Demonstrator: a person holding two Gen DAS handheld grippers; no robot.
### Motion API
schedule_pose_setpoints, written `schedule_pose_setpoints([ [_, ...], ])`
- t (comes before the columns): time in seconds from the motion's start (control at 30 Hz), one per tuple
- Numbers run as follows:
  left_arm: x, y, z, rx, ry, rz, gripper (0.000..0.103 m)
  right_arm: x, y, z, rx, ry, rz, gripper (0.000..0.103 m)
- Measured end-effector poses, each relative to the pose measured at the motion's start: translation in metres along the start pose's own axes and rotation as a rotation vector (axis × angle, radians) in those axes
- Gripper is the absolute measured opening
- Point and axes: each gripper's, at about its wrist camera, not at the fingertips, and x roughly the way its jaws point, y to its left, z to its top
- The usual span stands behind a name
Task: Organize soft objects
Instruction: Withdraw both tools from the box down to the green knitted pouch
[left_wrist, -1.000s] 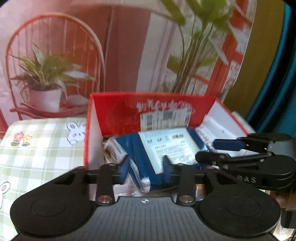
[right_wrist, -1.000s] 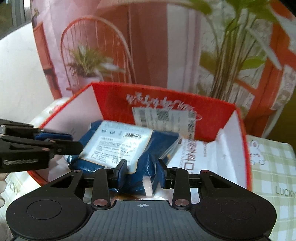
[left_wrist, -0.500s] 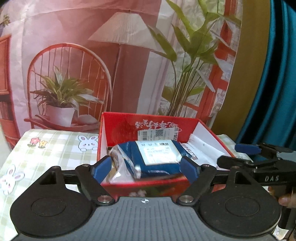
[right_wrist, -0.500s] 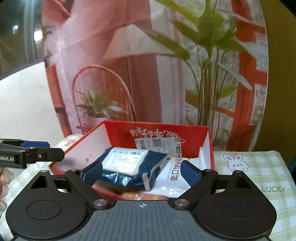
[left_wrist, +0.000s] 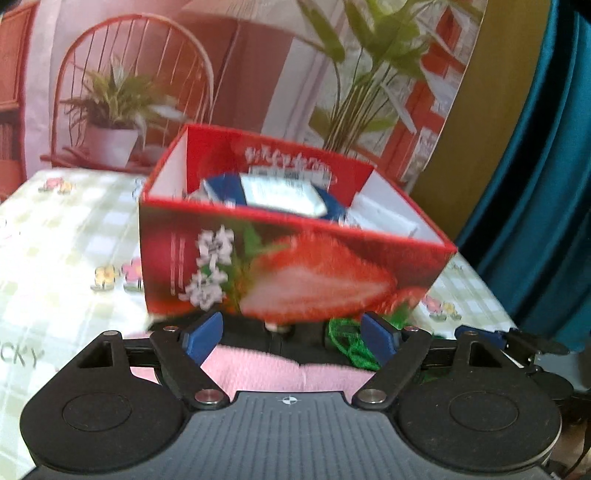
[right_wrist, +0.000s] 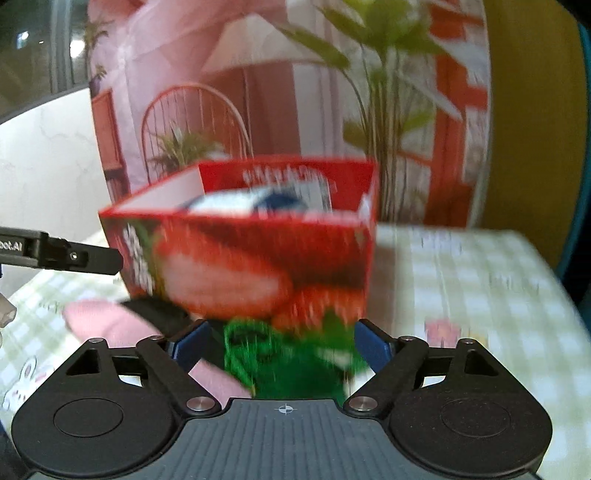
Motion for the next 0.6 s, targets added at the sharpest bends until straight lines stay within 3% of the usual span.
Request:
schedule_pose_setpoints([
  [0.17,0.005,0.000,-0.013,0.013,0.014,0.013,0.084,0.004,-0.009,-0.026,0.068,0.055,0.012,0.079],
  [0.27,0.008,-0.001,-0.020,0.013,0.034,0.006,0.084,0.009,-0.012,-0.032,0.091,0.088,0.017,0.070],
  [0.37,0.012,0.001,-0.022,0.011,0.052,0.009,0.084,0.010,-0.015,-0.032,0.108,0.087,0.012,0.060],
  [0.6,0.009,0.005,-0.021,0.010,0.051,0.044,0.084,0.010,-0.013,-0.030,0.110,0.079,0.035,0.057],
])
